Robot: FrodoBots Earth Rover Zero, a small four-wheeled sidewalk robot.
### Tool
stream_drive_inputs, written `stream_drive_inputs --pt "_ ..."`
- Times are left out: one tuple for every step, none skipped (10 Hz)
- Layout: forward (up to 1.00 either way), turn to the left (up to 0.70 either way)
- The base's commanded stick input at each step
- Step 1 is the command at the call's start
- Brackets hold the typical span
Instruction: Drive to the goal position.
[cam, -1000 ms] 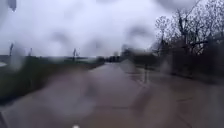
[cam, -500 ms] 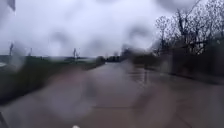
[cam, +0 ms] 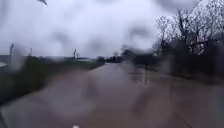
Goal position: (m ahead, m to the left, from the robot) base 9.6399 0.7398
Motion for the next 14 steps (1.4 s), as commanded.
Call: stream_drive_inputs --pt "0.7 0.0" --pt "0.7 0.0" --pt "0.7 0.0" --pt "0.7 0.0" --pt "0.7 0.0" --pt "0.7 0.0" --pt "0.7 0.0" --pt "0.7 0.0" --pt "0.7 0.0" --pt "0.7 0.0" --pt "0.7 0.0" --pt "0.7 0.0" --pt "0.7 0.0" --pt "0.7 0.0"
